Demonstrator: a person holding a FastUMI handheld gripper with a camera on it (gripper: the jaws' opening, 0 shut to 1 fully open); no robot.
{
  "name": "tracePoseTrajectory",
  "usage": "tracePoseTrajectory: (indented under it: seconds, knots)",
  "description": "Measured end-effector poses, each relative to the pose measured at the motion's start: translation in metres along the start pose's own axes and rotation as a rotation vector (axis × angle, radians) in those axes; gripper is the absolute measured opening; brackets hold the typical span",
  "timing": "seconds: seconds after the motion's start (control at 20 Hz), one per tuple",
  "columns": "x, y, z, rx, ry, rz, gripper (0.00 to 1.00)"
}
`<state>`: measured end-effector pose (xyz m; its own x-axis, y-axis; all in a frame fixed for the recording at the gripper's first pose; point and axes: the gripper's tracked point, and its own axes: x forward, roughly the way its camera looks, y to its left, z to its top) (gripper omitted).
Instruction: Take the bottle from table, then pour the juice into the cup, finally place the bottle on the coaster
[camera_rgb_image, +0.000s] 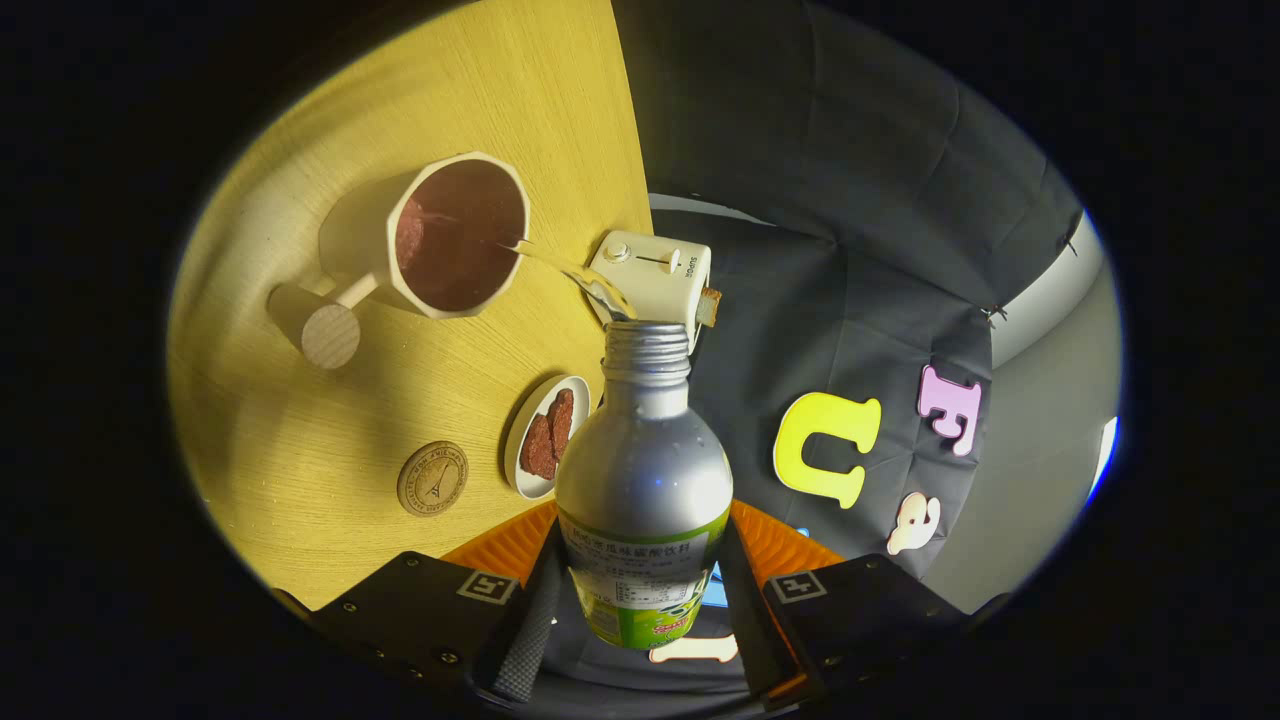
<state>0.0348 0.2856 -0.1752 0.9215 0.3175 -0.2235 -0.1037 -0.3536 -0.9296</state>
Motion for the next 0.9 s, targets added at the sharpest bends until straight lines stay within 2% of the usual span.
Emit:
tracePoseTrajectory:
  seconds: [0.9]
  knots:
    - [-0.002,-0.015,-0.009,-0.036,-0.002,-0.03,0.76]
